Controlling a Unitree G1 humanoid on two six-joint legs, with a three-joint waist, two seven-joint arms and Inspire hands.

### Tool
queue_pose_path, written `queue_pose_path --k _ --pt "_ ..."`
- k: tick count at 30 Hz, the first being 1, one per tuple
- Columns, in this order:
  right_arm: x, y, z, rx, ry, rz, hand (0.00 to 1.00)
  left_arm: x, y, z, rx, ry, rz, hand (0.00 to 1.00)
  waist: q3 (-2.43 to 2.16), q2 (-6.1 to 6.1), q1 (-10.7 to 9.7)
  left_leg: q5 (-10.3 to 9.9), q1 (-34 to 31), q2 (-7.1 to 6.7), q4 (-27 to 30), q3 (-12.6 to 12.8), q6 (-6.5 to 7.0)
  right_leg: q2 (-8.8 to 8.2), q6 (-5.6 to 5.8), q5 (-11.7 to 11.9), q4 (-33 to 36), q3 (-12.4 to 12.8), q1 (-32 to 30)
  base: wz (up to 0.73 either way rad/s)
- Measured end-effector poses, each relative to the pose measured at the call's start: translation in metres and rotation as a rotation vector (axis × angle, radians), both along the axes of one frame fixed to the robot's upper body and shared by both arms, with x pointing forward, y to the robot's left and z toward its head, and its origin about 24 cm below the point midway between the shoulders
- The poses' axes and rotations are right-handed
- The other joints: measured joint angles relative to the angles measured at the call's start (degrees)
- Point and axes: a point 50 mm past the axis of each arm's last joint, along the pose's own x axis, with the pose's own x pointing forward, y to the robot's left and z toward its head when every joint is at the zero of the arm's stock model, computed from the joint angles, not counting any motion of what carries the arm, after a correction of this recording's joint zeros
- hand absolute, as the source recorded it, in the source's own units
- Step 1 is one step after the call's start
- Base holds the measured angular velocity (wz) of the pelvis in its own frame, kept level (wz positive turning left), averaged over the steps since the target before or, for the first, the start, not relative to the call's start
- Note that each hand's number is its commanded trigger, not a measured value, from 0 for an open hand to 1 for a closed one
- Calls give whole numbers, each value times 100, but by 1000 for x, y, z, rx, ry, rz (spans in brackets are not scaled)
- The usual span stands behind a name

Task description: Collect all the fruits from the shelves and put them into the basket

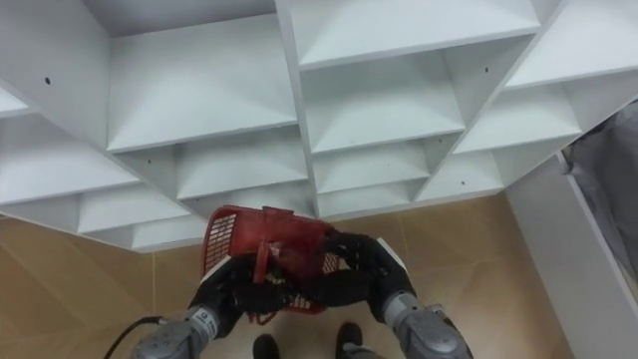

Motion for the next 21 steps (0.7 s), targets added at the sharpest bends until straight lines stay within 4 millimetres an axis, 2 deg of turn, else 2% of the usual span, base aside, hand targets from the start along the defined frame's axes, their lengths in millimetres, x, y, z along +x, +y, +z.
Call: queue_pose_path --k 11,21 --pt "-1 9 -1 28 2 -1 0 -1 -5 1 -39 -2 -41 100 -7 -1 -65 0 2 4 33 0 0 2 -1 3 25 2 2 0" --pt "-3 6 -3 26 14 -10 0 0 -5 1 -47 -3 -47 100 -12 3 -63 0 3 15 72 0 0 4 -12 15 43 2 10 0"
